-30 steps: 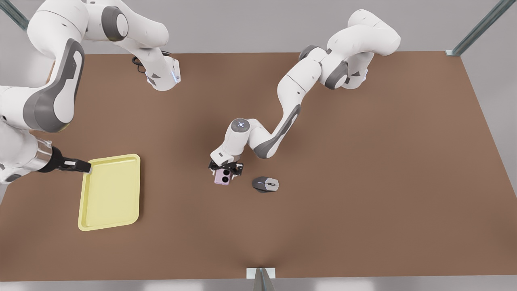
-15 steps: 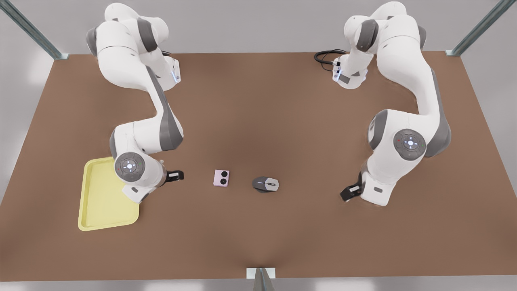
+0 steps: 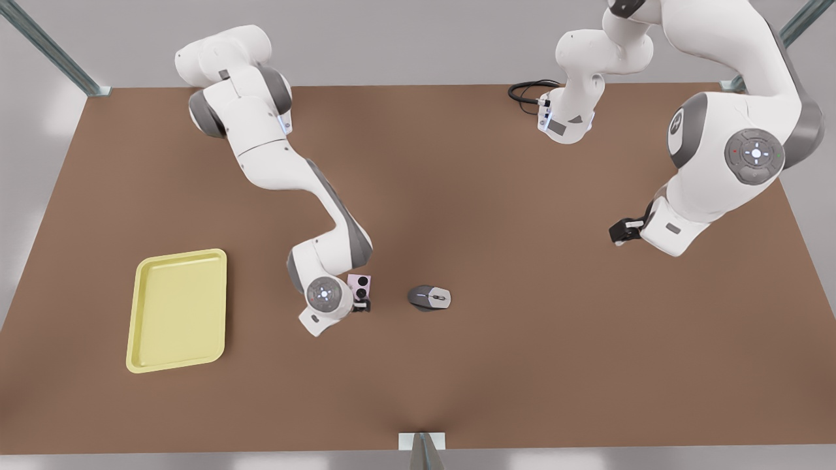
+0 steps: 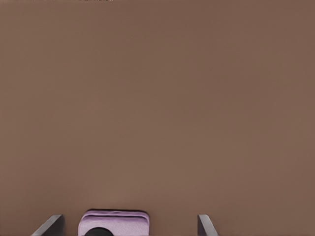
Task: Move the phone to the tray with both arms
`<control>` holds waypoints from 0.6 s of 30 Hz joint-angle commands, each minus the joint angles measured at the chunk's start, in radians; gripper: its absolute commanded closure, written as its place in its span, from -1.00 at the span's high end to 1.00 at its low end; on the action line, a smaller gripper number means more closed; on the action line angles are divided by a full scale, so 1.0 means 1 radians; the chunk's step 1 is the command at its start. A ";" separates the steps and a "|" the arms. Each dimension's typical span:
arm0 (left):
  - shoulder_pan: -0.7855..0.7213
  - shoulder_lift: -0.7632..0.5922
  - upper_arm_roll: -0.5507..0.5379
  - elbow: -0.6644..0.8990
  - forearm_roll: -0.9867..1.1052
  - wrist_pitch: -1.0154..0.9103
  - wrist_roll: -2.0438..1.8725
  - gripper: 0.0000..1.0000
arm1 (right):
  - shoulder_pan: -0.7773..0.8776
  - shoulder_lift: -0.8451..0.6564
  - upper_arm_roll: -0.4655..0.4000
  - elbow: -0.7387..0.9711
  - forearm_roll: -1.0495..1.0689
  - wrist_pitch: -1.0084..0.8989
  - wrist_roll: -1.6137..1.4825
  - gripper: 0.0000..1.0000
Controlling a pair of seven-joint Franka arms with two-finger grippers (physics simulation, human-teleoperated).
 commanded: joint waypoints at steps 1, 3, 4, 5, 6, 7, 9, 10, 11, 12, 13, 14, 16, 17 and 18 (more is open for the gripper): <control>0.000 0.005 0.001 0.001 0.003 -0.023 0.272 1.00 | 0.001 0.022 0.000 0.002 0.004 0.157 0.400 1.00; 0.000 0.008 0.003 0.001 0.003 -0.020 0.272 1.00 | 0.001 0.038 0.027 0.005 0.000 0.176 0.426 1.00; 0.000 0.010 0.003 0.000 0.003 -0.020 0.272 1.00 | 0.001 0.044 0.027 0.003 0.003 0.178 0.427 1.00; 0.000 0.012 0.003 0.000 0.003 -0.019 0.272 1.00 | 0.001 0.049 0.028 0.005 0.001 0.178 0.432 1.00; 0.000 0.012 0.004 0.000 0.003 -0.020 0.272 1.00 | 0.001 0.049 0.028 0.005 0.001 0.178 0.441 1.00; 0.000 0.012 0.004 0.000 0.003 -0.020 0.270 1.00 | 0.001 0.049 0.028 0.003 -0.006 0.182 0.441 1.00; 0.000 0.012 0.003 0.000 0.003 -0.019 0.266 1.00 | 0.003 0.032 0.027 -0.017 -0.014 0.182 0.435 1.00; 0.000 0.013 0.004 0.000 0.003 -0.017 0.266 1.00 | 0.003 0.006 0.027 -0.058 -0.014 0.202 0.429 1.00; 0.000 0.013 0.003 0.000 0.003 -0.015 0.264 1.00 | 0.003 -0.027 0.028 -0.110 -0.014 0.227 0.426 1.00; 0.000 0.022 0.004 0.001 0.003 -0.015 0.264 1.00 | 0.008 -0.036 0.028 -0.117 -0.014 0.227 0.427 1.00; 0.000 0.022 0.004 0.001 0.003 -0.015 0.262 1.00 | 0.020 -0.039 0.028 -0.136 -0.014 0.228 0.429 1.00; 0.000 0.022 0.004 0.001 0.003 -0.014 0.261 1.00 | 0.020 -0.048 0.031 -0.152 -0.014 0.230 0.431 1.00; 0.000 0.024 0.004 0.001 0.003 -0.014 0.259 1.00 | 0.049 -0.056 0.039 -0.224 -0.025 0.314 0.438 1.00; -0.001 0.025 0.004 0.000 0.004 -0.014 0.256 1.00 | 0.041 -0.071 0.042 -0.255 -0.028 0.336 0.429 1.00; -0.001 0.025 0.004 0.001 0.004 -0.014 0.256 1.00 | 0.037 -0.085 0.043 -0.267 -0.028 0.336 0.427 1.00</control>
